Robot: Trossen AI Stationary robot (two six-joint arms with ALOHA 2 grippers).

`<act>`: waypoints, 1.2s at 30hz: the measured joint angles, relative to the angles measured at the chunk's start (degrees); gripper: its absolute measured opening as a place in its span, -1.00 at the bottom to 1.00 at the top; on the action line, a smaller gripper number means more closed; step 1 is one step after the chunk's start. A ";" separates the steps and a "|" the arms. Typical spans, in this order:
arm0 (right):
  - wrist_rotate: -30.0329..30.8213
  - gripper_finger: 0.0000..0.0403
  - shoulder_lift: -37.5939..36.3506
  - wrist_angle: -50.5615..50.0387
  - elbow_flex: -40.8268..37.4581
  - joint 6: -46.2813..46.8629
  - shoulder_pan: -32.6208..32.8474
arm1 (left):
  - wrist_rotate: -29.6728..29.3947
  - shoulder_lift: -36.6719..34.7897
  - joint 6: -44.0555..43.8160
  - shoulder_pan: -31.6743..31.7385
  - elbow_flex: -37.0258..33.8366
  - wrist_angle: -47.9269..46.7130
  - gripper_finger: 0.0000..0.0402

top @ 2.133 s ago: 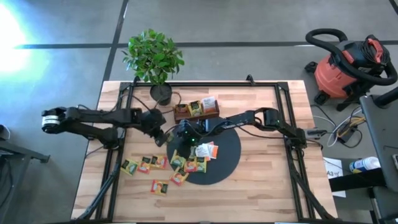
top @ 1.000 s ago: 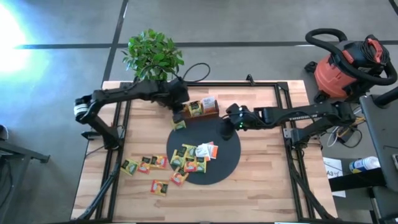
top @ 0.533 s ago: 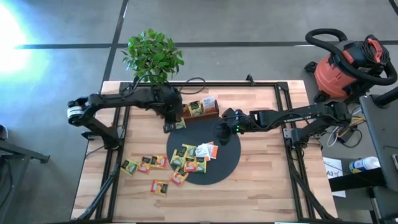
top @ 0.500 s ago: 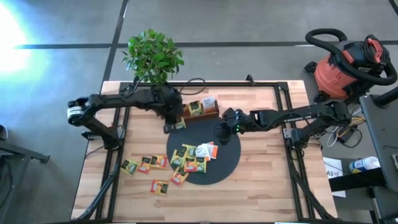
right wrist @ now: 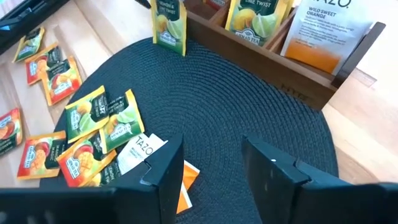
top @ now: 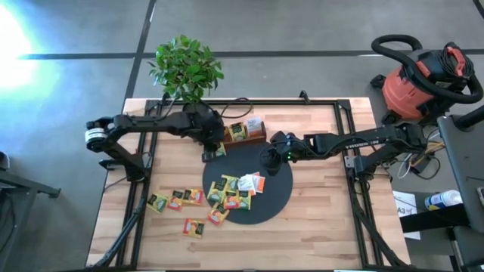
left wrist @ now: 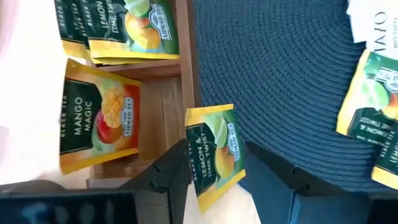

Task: Pick & Place Tea
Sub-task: Put the yellow tea bag into the middle slot of the wooden organizer

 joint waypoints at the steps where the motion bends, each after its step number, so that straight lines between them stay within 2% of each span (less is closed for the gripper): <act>1: 0.02 -0.22 0.00 0.00 0.02 0.00 0.00 | -0.07 0.35 -0.02 0.00 -0.14 0.04 -0.37; 15: 0.06 -0.23 -0.02 0.02 -0.07 0.81 0.00 | -1.00 1.36 -0.08 2.23 -0.23 2.46 -0.37; 29: 0.17 -0.24 -0.04 0.04 -0.17 0.85 0.00 | -0.89 5.35 -0.34 2.56 -0.25 2.94 -0.38; 32: 0.20 -0.24 -0.04 0.04 -0.18 0.85 0.00 | -0.89 5.42 -0.34 2.53 -0.25 2.91 -0.44; 36: 0.28 -0.23 -0.04 0.02 -0.31 0.85 0.00 | -0.87 5.42 -0.35 2.38 -0.25 2.41 -0.65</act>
